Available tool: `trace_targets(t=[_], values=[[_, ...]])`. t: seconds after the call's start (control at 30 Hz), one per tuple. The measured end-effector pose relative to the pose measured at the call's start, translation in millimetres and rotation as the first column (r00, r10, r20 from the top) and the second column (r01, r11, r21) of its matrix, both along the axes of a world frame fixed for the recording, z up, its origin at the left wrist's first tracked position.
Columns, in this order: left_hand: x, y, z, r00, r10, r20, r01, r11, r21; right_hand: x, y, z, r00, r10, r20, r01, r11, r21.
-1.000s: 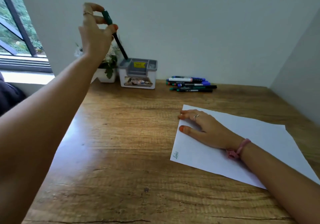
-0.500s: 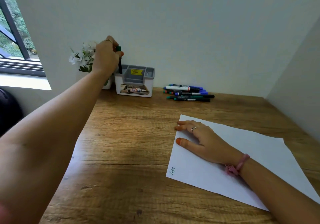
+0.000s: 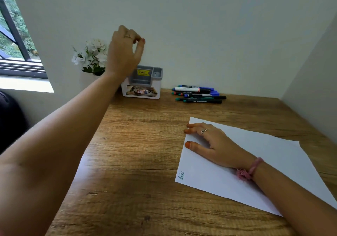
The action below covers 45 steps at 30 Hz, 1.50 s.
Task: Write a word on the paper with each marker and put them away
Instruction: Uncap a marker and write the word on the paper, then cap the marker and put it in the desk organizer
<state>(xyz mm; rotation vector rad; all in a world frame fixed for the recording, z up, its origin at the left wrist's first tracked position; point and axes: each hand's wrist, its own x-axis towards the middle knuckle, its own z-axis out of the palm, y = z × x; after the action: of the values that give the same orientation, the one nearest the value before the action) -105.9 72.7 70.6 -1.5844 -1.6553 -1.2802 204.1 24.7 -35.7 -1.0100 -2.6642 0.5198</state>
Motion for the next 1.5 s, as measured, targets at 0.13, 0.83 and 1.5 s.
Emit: trace_targets(t=[0.13, 0.83, 1.5], values=[[51.5, 8.1, -24.3, 0.940, -0.227, -0.256, 0.201, 0.972, -0.121, -0.3, -2.5, 1.5, 1.000, -0.002, 0.001, 0.002, 1.000, 0.001], [138.8, 48.1, -88.1, 0.780, -0.250, -0.574, -0.148, 0.817, -0.557, -0.8, -3.5, 3.8, 1.000, 0.021, 0.011, -0.022, 0.999, 0.029], [142.2, -76.6, 10.6, 0.657, -0.586, 0.474, 0.751, 0.451, -0.482, 4.3, -9.4, 38.2, 0.780, -0.160, -0.604, 0.020, 0.972, -0.233]])
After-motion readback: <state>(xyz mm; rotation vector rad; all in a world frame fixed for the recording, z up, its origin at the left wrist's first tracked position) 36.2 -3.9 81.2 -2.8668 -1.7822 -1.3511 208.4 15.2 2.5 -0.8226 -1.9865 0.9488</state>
